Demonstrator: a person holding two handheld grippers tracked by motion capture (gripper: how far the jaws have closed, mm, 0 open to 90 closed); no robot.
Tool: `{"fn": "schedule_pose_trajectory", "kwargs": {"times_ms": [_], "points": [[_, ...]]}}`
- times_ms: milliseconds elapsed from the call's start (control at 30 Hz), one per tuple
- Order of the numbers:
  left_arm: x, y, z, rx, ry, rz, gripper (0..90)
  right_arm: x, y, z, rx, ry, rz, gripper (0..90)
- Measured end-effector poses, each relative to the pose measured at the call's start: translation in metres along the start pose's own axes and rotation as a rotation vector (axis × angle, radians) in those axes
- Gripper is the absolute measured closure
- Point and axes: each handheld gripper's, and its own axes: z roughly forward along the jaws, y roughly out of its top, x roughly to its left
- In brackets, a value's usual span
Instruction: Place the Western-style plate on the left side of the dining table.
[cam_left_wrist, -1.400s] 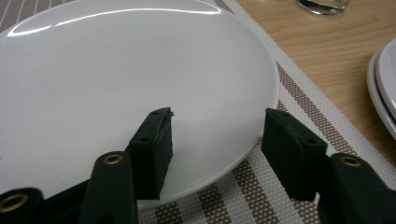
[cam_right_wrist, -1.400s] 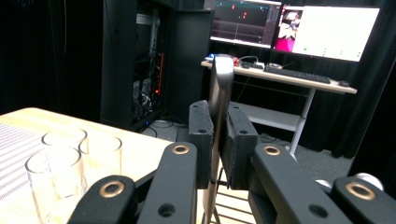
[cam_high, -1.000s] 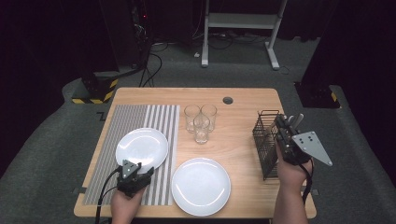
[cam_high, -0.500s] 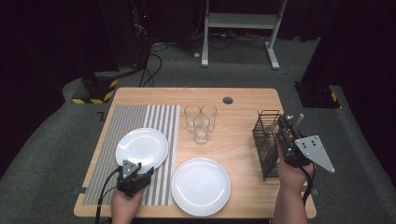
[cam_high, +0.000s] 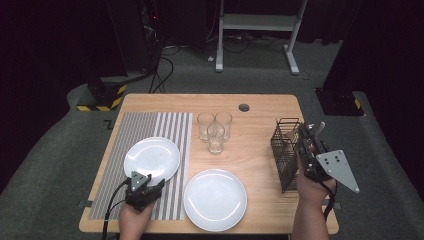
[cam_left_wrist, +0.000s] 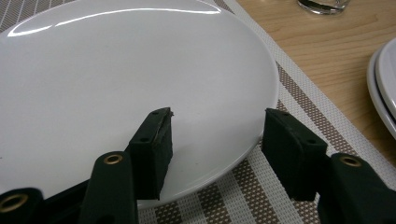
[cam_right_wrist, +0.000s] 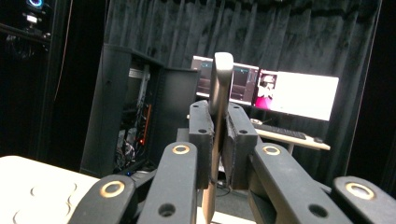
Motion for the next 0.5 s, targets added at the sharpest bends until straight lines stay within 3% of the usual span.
{"fn": "schedule_pose_trajectory", "kwargs": {"times_ms": [500], "points": [[0.0,-0.0001,-0.0001,-0.001,0.0,-0.001,42.9,0.0052,0.0037,-0.0041,-0.047,0.017,-0.006,83.5]]}}
